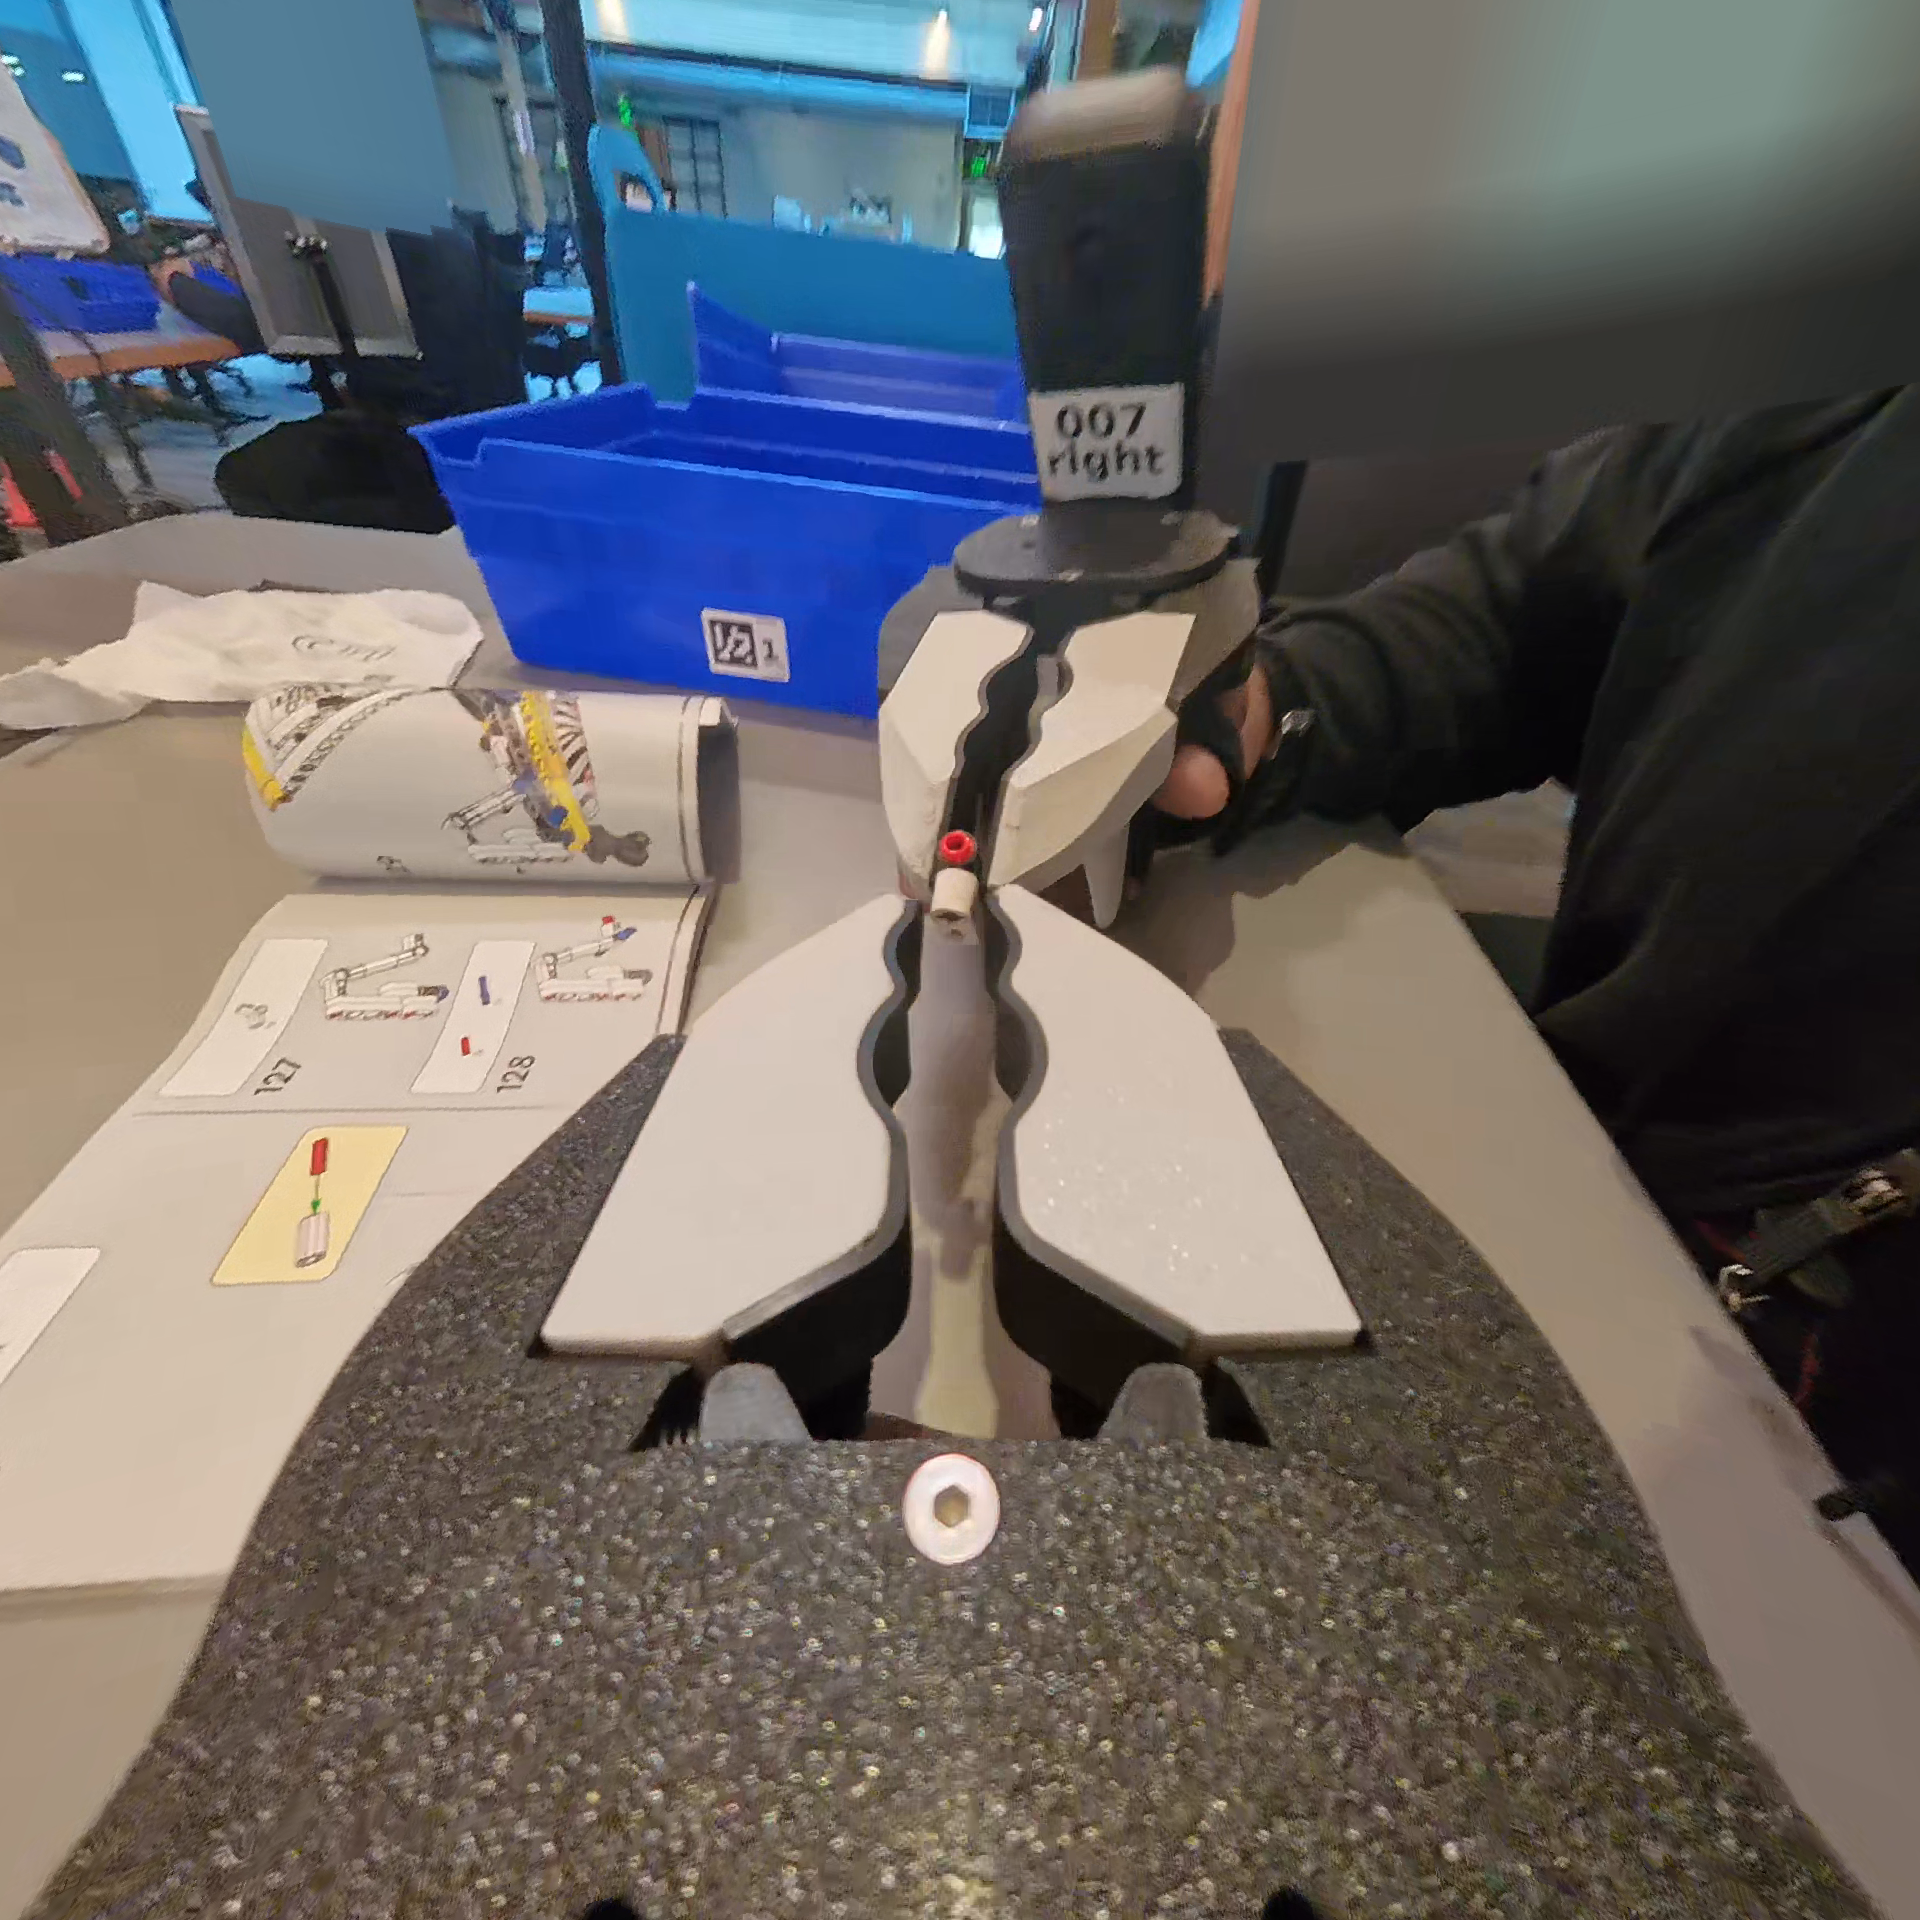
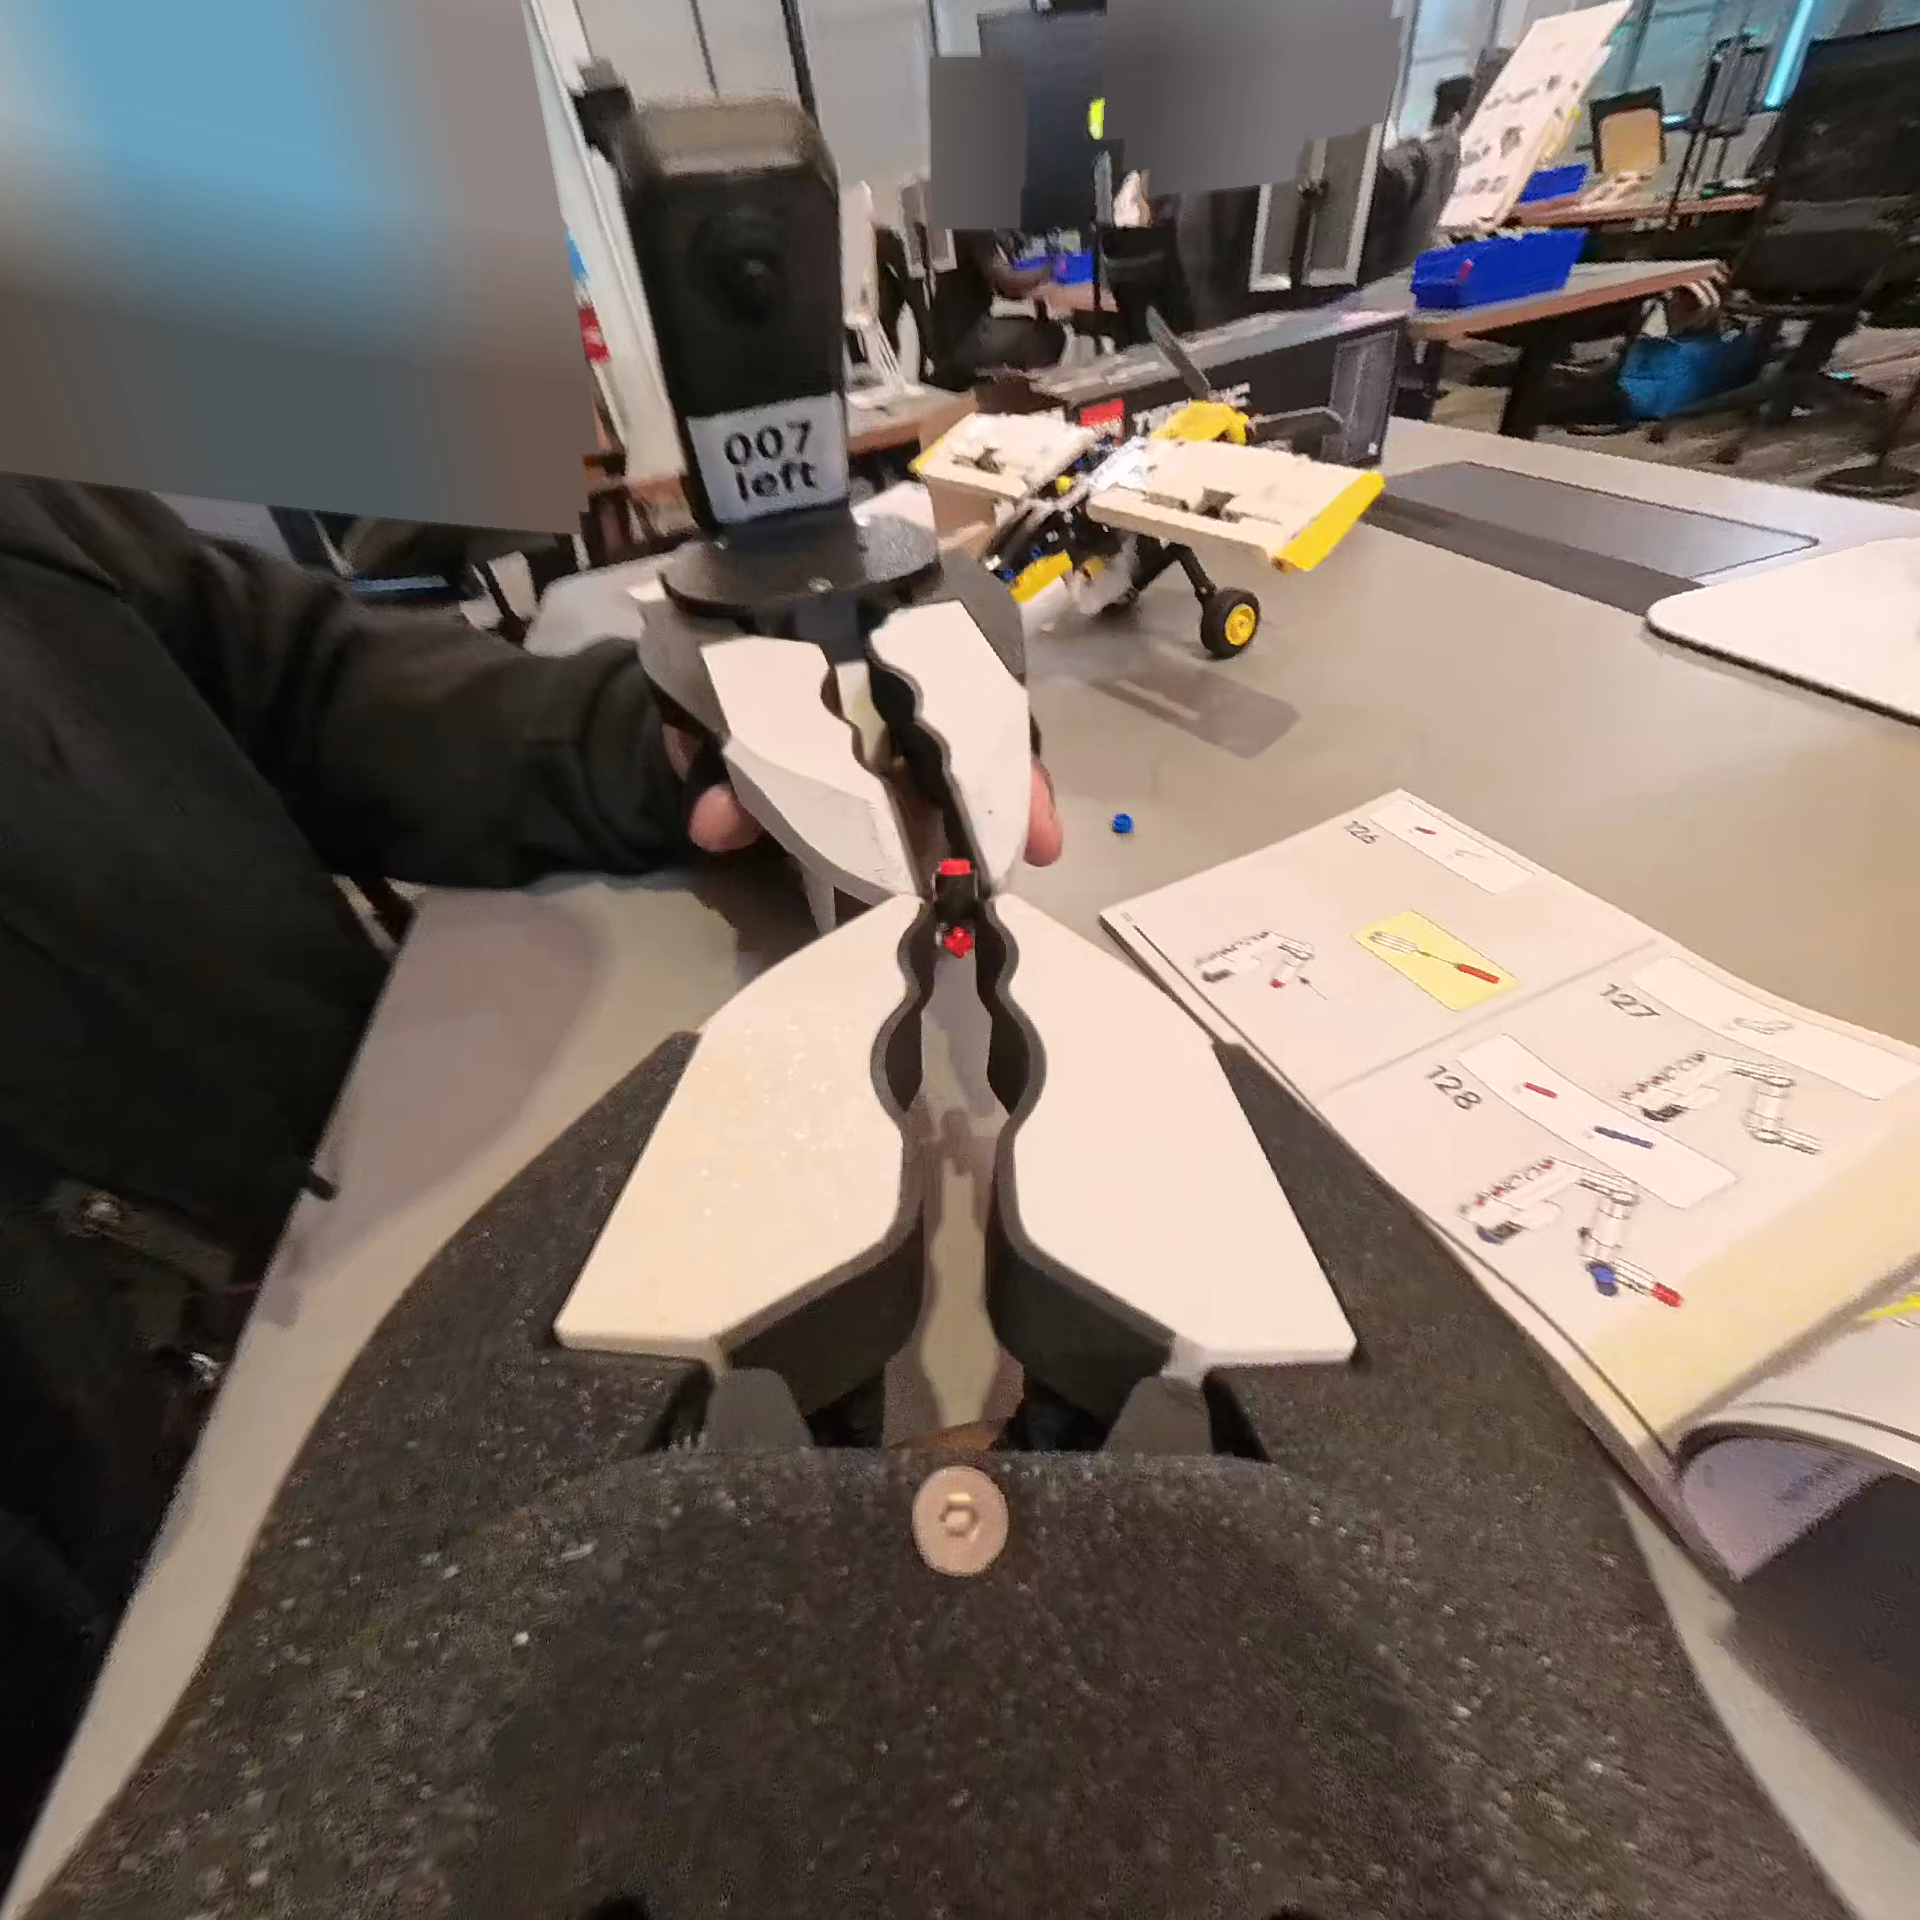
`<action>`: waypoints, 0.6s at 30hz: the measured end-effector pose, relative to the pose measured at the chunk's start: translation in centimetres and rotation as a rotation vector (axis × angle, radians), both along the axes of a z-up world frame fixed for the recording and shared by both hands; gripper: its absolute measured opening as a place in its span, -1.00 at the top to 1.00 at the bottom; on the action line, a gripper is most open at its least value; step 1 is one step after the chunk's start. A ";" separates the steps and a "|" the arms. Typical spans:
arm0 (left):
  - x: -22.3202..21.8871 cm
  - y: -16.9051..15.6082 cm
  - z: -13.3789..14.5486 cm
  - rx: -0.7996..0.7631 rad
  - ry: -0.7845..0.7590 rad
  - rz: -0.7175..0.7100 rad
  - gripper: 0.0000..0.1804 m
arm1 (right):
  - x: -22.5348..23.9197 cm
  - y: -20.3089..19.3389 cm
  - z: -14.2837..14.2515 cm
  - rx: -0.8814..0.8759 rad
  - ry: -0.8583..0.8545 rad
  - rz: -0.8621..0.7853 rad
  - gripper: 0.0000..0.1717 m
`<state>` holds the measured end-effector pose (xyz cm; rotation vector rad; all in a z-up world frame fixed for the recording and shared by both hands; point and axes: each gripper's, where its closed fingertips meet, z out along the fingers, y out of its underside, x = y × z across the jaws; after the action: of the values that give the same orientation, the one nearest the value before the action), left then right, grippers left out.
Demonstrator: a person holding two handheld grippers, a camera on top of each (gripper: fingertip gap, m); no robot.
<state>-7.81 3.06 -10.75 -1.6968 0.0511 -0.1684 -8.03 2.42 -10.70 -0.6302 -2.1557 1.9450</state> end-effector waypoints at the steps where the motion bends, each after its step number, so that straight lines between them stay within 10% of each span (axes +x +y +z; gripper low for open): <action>1: 0.1 0.0 0.3 0.024 -0.025 -0.015 0.87 | 0.1 0.0 0.2 -0.023 -0.006 0.009 0.92; 18: 0.5 -0.2 1.6 0.117 -0.138 -0.059 0.86 | 0.6 -0.3 1.6 -0.176 -0.063 0.060 0.92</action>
<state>-7.30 2.82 -9.19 -1.5643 0.0086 -0.3204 -7.39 2.15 -9.10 -0.6697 -2.0771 2.1926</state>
